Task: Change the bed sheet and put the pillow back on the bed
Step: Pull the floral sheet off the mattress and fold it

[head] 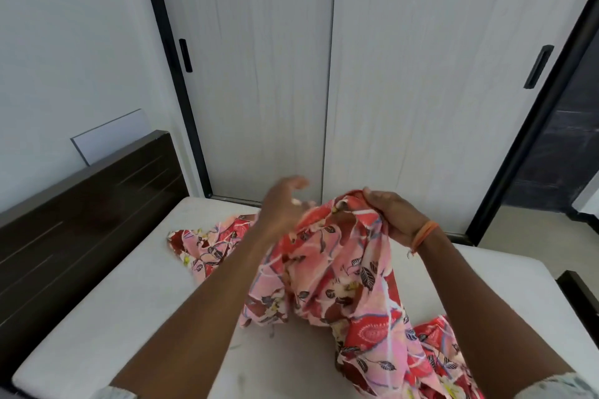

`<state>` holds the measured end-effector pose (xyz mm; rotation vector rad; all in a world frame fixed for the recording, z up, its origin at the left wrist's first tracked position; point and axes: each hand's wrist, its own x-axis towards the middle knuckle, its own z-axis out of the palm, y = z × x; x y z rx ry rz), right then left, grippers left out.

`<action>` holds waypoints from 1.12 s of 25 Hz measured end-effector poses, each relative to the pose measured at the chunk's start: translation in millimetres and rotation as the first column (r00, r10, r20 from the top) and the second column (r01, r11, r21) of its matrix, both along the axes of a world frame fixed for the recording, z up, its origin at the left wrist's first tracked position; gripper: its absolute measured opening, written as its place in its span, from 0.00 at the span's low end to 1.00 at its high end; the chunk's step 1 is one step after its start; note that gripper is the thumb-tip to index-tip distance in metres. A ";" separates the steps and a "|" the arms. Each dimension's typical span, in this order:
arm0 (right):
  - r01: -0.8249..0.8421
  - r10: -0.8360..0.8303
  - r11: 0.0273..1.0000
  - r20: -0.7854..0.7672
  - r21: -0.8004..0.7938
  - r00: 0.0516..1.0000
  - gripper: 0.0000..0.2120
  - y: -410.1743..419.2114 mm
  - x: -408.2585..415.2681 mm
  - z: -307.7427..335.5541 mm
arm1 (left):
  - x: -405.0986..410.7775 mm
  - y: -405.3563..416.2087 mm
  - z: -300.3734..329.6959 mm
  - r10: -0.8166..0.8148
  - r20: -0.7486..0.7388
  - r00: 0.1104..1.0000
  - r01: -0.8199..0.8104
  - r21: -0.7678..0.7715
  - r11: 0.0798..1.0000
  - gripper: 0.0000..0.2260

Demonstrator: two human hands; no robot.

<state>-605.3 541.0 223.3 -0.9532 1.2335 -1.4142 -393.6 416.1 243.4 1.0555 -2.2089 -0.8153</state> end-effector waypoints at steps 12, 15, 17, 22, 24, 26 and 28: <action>-0.260 0.251 0.966 -0.294 0.009 0.922 0.11 7.4 18.0 22.0 | -18.8 20.0 -3.8 -0.317 0.001 0.948 0.317 0.048 0.947 0.19; -0.282 0.273 0.959 -0.335 0.024 0.902 0.17 7.9 17.9 24.9 | -26.0 25.7 -6.7 -0.397 0.015 0.918 0.393 0.107 0.913 0.12; -0.240 0.226 0.971 -0.339 0.003 0.913 0.13 8.9 15.7 23.8 | -25.7 27.3 -7.5 -0.365 0.014 0.931 0.363 0.076 0.929 0.07; 0.054 -0.005 0.995 -0.502 0.082 0.865 0.14 12.6 2.6 16.4 | -14.8 24.1 2.2 -0.211 -0.043 0.977 0.207 -0.090 0.974 0.03; 0.213 -0.140 0.976 -0.642 0.038 0.754 0.10 11.8 1.2 14.7 | -10.5 23.1 10.2 -0.150 -0.111 0.982 0.135 -0.136 0.982 0.04; 0.289 -0.232 0.957 -0.632 -0.013 0.739 0.07 11.1 5.3 18.1 | -8.3 21.1 15.7 -0.176 -0.131 0.976 0.160 -0.124 0.979 0.04; 0.280 -0.260 0.958 -0.573 -0.056 0.777 0.07 10.4 12.4 25.1 | -9.8 20.6 13.7 -0.248 -0.081 0.965 0.246 -0.038 0.969 0.02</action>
